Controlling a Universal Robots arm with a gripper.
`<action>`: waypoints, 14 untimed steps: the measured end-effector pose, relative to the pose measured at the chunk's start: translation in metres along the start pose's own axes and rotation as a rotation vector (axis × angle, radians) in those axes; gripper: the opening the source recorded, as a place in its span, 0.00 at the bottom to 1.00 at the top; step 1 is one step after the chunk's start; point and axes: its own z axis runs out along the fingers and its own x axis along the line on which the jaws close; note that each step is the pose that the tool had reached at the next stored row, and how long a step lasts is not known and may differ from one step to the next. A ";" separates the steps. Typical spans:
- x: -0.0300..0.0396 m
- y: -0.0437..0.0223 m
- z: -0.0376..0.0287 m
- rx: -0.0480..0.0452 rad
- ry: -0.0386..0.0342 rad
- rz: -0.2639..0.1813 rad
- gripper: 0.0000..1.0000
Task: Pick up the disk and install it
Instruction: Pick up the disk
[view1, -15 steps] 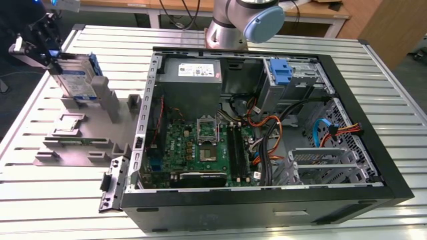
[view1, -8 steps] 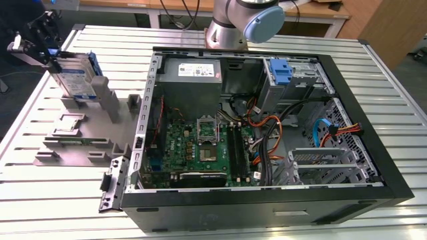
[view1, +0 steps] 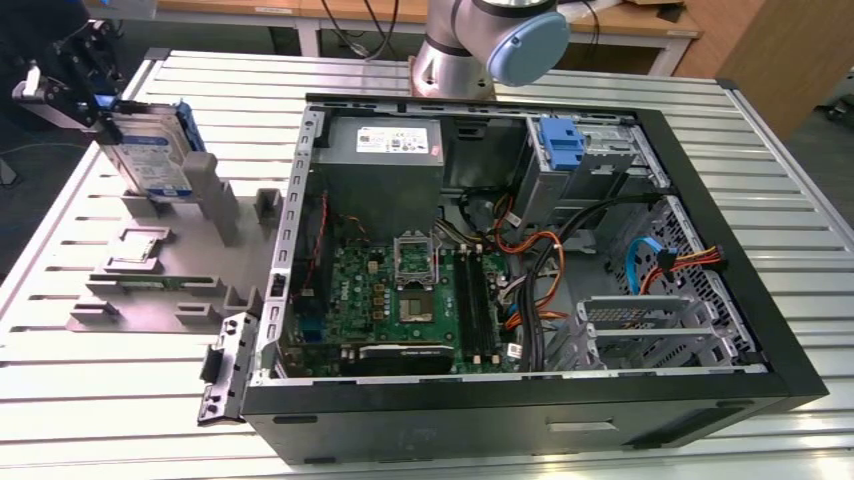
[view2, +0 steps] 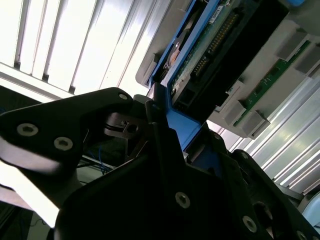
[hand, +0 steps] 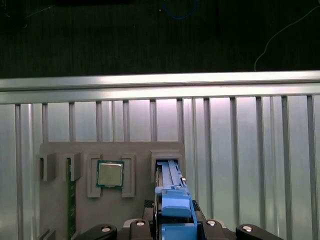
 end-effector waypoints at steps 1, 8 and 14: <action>0.0000 0.0000 0.0000 -0.0001 0.0000 0.000 0.37; 0.0000 -0.0001 -0.0004 0.0000 0.0000 0.000 0.37; -0.0001 -0.0001 -0.0029 0.0000 0.0000 0.000 0.37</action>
